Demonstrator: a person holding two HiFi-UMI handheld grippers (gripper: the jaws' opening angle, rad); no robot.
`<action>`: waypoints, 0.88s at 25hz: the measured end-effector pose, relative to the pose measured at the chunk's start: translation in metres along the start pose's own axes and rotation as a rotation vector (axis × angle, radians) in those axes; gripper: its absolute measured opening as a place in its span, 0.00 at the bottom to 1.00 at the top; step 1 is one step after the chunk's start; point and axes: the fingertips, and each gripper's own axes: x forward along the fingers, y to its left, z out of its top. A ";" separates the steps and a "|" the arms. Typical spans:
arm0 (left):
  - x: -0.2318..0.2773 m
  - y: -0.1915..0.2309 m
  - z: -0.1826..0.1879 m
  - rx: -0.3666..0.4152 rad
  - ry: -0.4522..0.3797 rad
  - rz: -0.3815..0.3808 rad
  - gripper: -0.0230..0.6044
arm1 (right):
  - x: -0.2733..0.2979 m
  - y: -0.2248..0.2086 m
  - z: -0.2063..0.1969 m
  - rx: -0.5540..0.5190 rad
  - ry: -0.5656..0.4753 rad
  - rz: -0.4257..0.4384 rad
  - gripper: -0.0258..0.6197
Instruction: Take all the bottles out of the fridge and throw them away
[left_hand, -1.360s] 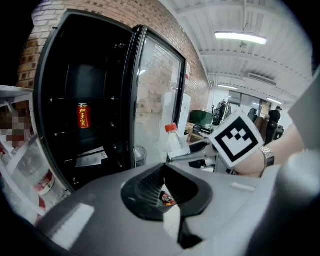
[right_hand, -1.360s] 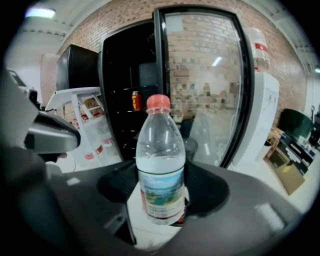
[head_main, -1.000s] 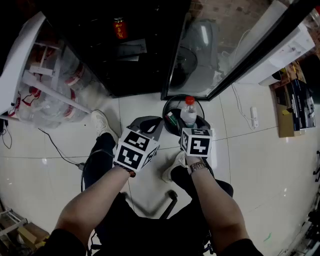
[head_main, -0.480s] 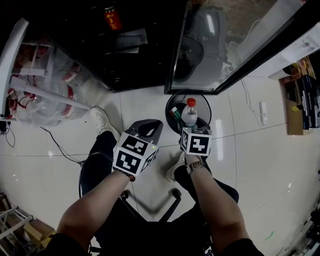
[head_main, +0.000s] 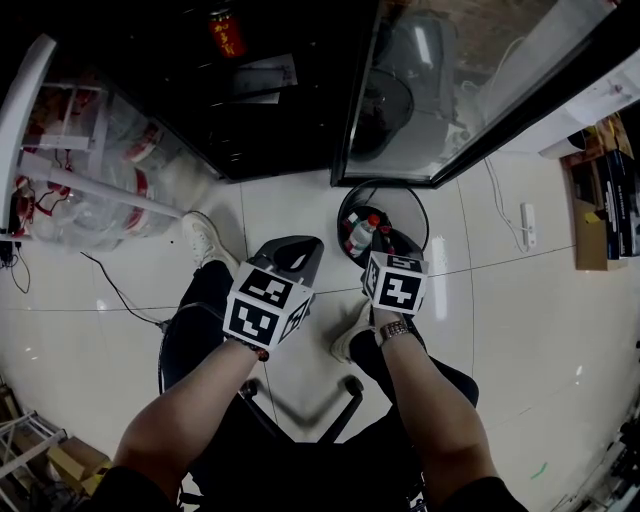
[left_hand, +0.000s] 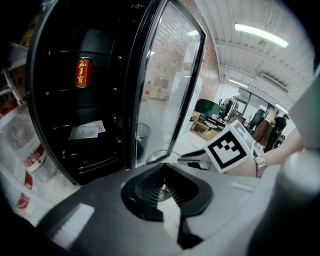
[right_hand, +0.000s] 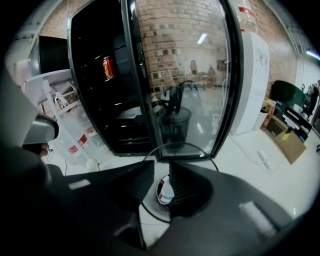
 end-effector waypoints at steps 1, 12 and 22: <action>-0.001 -0.001 0.000 -0.001 -0.001 -0.001 0.04 | -0.002 0.002 0.006 0.002 -0.010 0.006 0.18; -0.017 0.002 0.019 0.011 -0.040 0.009 0.04 | -0.023 0.024 0.037 -0.024 -0.068 0.051 0.18; -0.064 0.026 0.065 0.035 -0.125 0.066 0.04 | -0.068 0.092 0.126 -0.161 -0.239 0.145 0.21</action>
